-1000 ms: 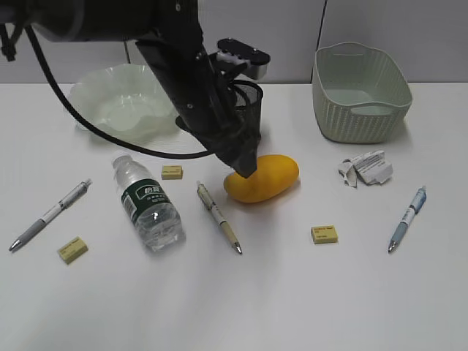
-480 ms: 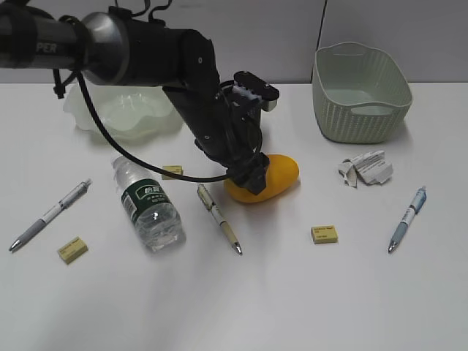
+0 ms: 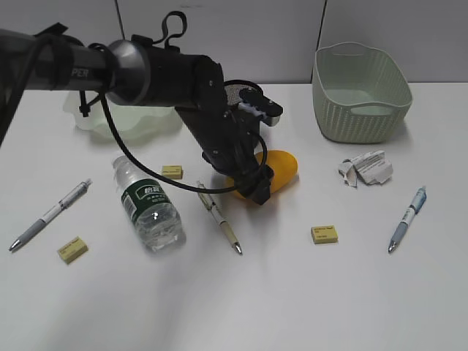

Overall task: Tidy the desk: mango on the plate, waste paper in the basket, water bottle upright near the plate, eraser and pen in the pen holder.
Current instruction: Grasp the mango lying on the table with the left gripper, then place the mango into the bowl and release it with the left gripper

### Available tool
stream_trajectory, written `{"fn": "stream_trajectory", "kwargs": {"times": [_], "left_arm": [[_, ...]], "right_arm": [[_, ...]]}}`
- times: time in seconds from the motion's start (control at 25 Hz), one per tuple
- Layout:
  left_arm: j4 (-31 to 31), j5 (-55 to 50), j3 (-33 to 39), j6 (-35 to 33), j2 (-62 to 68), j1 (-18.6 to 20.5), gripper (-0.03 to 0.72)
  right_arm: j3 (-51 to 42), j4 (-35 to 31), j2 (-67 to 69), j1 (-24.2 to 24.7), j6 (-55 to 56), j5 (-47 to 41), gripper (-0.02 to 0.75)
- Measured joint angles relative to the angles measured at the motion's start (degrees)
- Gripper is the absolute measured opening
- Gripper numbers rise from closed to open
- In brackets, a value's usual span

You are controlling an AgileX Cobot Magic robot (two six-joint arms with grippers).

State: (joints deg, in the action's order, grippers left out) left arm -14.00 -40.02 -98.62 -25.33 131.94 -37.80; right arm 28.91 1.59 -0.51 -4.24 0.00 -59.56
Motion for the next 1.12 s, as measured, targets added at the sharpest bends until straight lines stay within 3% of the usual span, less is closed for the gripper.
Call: {"fn": "stream_trajectory", "kwargs": {"times": [0.2, 0.32, 0.72, 1.12], "left_arm": [[-1.0, 0.4, -0.3, 0.0, 0.4, 0.0, 0.637], [-2.2, 0.1, -0.9, 0.0, 0.4, 0.0, 0.564], [-2.6, -2.1, -1.1, 0.0, -0.5, 0.0, 0.562], [-2.4, -2.6, -1.7, 0.0, -12.3, 0.1, 0.562]], "right_arm": [[0.0, 0.0, 0.0, 0.0, 0.0, 0.0, 0.568], [0.0, 0.0, 0.0, 0.0, 0.0, 0.0, 0.568], [0.0, 0.0, 0.0, 0.0, 0.0, 0.0, 0.568], [0.0, 0.0, 0.0, 0.0, 0.0, 0.0, 0.568]]}}
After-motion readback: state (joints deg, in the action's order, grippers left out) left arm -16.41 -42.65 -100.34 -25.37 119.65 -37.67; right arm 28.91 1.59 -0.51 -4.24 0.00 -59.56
